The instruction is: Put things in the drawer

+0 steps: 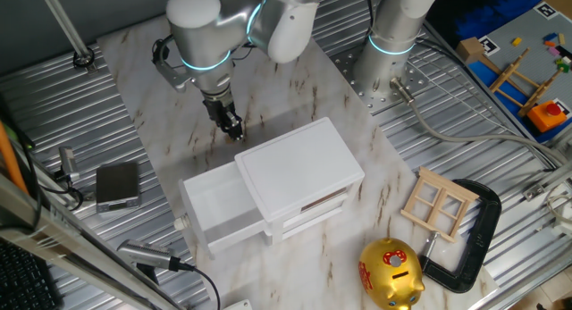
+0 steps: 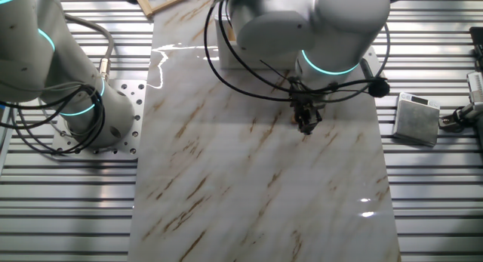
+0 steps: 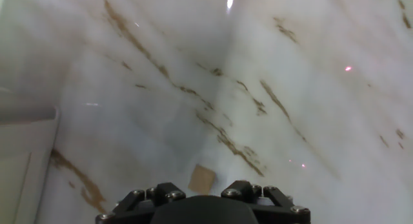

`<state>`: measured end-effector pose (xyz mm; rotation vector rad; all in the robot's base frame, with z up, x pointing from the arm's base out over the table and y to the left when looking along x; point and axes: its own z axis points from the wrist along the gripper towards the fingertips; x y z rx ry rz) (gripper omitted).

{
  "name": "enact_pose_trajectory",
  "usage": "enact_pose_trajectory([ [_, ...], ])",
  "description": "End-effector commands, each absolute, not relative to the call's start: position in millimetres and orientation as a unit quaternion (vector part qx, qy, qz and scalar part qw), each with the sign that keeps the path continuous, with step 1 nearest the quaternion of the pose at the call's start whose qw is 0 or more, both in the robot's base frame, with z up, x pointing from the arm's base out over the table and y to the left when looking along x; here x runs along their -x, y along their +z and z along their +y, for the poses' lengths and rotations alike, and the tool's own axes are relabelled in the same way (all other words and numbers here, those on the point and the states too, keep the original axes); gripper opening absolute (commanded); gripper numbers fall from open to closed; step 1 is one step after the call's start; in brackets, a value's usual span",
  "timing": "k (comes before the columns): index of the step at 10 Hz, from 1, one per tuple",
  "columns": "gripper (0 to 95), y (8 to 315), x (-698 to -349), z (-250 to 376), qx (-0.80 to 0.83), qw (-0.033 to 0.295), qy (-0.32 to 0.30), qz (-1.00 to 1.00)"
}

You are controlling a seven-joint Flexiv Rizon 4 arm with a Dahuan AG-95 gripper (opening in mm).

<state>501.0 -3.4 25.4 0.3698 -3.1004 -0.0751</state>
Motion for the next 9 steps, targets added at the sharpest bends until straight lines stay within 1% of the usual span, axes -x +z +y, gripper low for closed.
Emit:
enact_pose_trajectory([
  [1, 57.0, 25.5, -500.4, -2.6, -0.117, 0.010, -0.023, -0.993],
  [2, 57.0, 24.9, -501.0, -2.1, -0.116, 0.010, -0.024, -0.993],
  [3, 38.0, 24.1, -501.2, -1.8, -0.118, 0.010, -0.023, -0.993],
  [9, 38.0, 19.3, -499.7, -1.4, -0.119, 0.011, -0.023, -0.993],
])
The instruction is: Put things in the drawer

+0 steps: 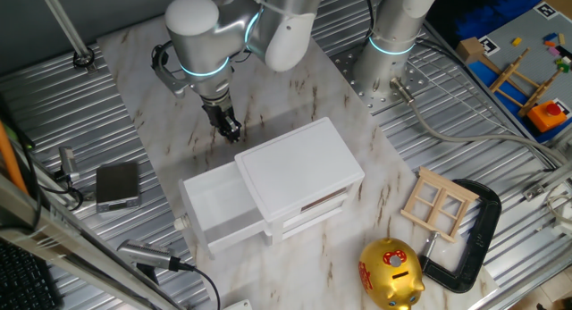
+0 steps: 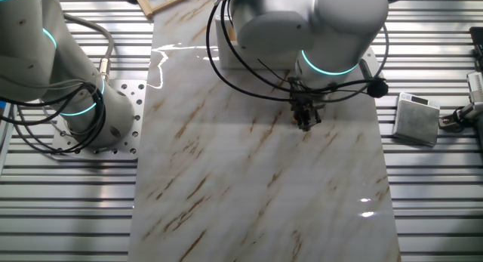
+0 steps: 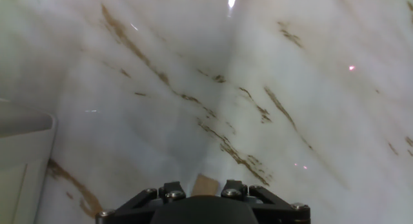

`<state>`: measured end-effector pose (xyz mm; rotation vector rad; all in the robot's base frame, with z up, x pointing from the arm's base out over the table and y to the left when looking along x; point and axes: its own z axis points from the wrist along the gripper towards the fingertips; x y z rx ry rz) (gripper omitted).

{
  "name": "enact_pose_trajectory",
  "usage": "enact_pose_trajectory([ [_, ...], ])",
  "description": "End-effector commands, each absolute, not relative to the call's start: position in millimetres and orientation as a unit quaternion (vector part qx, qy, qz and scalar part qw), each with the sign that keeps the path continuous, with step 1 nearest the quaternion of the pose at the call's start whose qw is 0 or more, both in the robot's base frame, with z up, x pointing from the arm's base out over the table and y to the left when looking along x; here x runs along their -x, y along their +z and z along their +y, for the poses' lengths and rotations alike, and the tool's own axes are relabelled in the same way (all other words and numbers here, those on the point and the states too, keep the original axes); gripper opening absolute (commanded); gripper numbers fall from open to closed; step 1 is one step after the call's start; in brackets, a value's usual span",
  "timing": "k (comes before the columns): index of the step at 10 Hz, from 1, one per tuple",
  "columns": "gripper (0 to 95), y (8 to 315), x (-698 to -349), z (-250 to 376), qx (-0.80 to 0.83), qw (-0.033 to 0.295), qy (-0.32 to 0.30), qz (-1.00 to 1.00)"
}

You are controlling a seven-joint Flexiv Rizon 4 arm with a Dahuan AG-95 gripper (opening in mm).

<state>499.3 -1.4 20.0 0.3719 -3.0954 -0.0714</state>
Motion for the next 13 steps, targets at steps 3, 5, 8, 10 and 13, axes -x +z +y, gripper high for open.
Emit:
enact_pose_trajectory([
  [3, 38.0, 18.2, -500.0, -1.8, -0.123, 0.011, -0.023, -0.992],
  [5, 19.0, 18.1, -500.0, -1.8, -0.123, 0.012, -0.022, -0.992],
  [8, 19.0, 18.1, -500.0, -1.8, -0.126, 0.012, -0.022, -0.992],
  [10, 19.0, 18.0, -499.9, -1.8, -0.129, 0.012, -0.022, -0.991],
  [13, 19.0, 17.9, -499.8, -1.8, -0.136, 0.012, -0.021, -0.990],
])
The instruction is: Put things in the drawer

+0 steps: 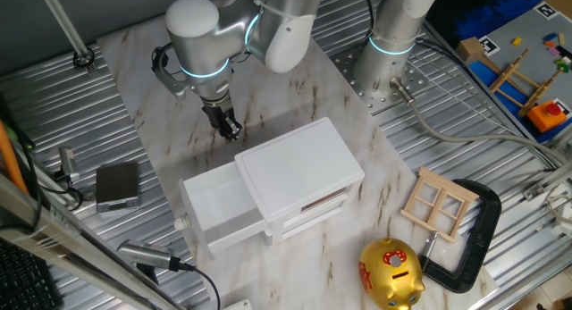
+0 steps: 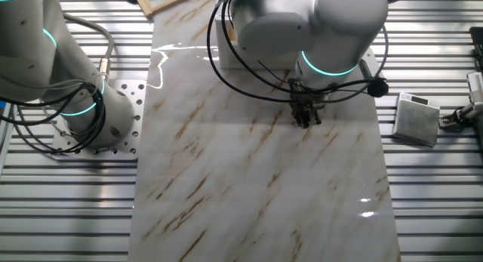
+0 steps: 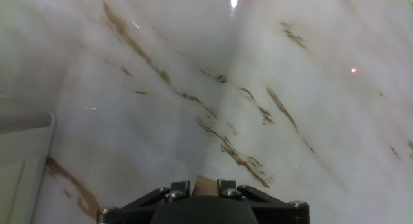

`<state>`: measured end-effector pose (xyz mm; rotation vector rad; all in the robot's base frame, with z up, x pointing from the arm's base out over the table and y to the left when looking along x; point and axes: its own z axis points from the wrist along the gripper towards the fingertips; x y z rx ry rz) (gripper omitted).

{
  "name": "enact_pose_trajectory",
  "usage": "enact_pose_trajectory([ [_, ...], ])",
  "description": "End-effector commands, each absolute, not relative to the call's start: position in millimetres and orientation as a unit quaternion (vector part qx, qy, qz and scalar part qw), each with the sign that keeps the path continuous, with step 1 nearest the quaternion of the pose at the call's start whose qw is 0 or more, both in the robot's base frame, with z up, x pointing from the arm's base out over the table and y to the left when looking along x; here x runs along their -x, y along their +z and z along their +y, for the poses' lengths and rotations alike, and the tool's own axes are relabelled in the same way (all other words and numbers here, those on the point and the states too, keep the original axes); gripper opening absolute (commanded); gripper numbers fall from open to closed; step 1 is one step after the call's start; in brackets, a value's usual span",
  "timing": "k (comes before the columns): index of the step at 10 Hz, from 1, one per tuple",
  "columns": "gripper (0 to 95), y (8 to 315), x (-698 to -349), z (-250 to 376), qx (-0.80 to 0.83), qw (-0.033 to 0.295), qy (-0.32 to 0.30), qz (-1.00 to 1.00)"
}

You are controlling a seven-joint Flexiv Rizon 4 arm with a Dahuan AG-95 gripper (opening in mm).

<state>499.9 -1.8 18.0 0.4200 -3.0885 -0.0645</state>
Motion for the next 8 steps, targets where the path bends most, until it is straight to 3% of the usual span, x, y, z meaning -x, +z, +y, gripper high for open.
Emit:
enact_pose_trajectory([
  [1, 0.0, 17.9, -499.7, -1.8, -0.137, 0.012, -0.021, -0.990],
  [8, 0.0, 18.6, -499.7, -1.1, -0.148, 0.006, -0.027, -0.989],
])
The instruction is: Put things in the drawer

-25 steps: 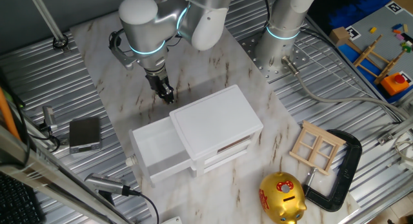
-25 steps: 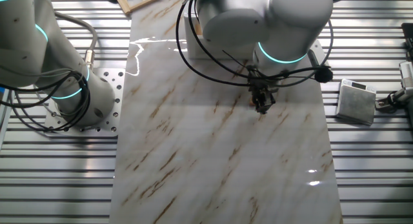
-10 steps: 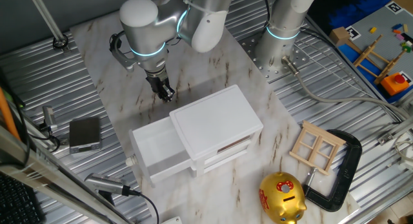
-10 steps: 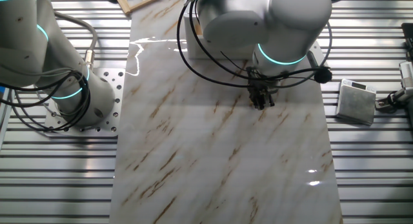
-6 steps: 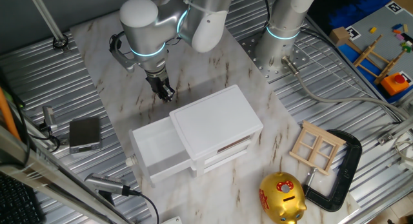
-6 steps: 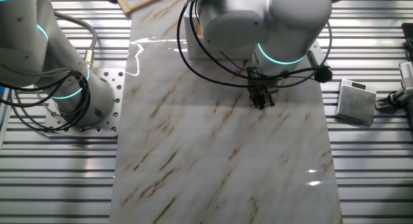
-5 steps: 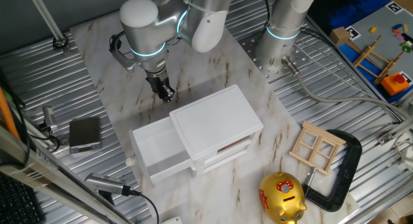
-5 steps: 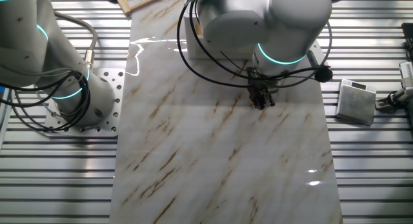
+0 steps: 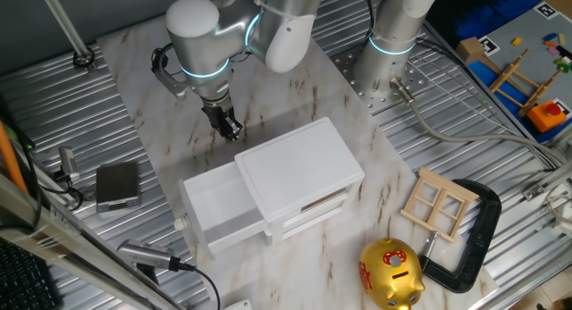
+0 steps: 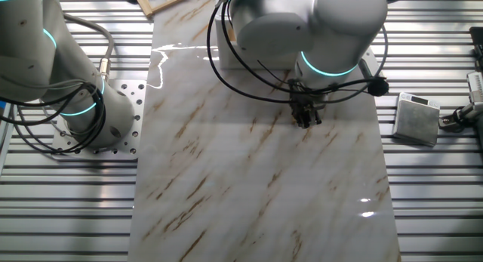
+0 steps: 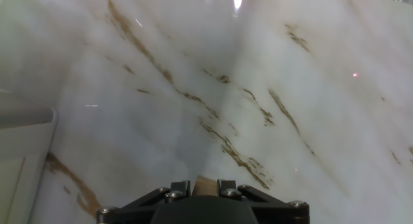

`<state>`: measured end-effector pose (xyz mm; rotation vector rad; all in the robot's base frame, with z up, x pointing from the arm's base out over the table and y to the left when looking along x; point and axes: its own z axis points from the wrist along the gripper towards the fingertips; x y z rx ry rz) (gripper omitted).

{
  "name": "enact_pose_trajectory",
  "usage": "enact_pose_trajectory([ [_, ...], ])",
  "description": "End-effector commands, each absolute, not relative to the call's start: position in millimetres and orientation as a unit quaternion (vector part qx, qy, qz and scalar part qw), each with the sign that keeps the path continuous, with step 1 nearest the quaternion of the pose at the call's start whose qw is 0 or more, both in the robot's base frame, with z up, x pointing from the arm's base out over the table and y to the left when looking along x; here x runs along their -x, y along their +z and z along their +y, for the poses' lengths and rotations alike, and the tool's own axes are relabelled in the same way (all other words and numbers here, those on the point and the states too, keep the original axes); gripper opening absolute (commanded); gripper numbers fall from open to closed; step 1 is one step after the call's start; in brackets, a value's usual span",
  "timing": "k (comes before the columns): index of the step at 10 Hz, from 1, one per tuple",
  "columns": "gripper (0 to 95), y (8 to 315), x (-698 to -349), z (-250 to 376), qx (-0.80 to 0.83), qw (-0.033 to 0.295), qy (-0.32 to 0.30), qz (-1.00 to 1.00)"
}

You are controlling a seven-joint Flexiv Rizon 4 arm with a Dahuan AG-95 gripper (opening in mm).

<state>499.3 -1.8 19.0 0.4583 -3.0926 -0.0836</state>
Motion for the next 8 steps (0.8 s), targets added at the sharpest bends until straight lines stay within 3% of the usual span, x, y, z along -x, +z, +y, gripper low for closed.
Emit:
enact_pose_trajectory([
  [1, 19.0, 18.4, -500.0, -0.8, -0.150, 0.007, -0.027, -0.988],
  [2, 19.0, 18.4, -500.0, -0.8, -0.150, 0.007, -0.030, -0.988],
  [3, 0.0, 18.4, -500.0, -0.8, -0.150, 0.007, -0.030, -0.988],
  [8, 0.0, 20.2, -502.0, -0.2, -0.164, 0.007, -0.031, -0.986],
])
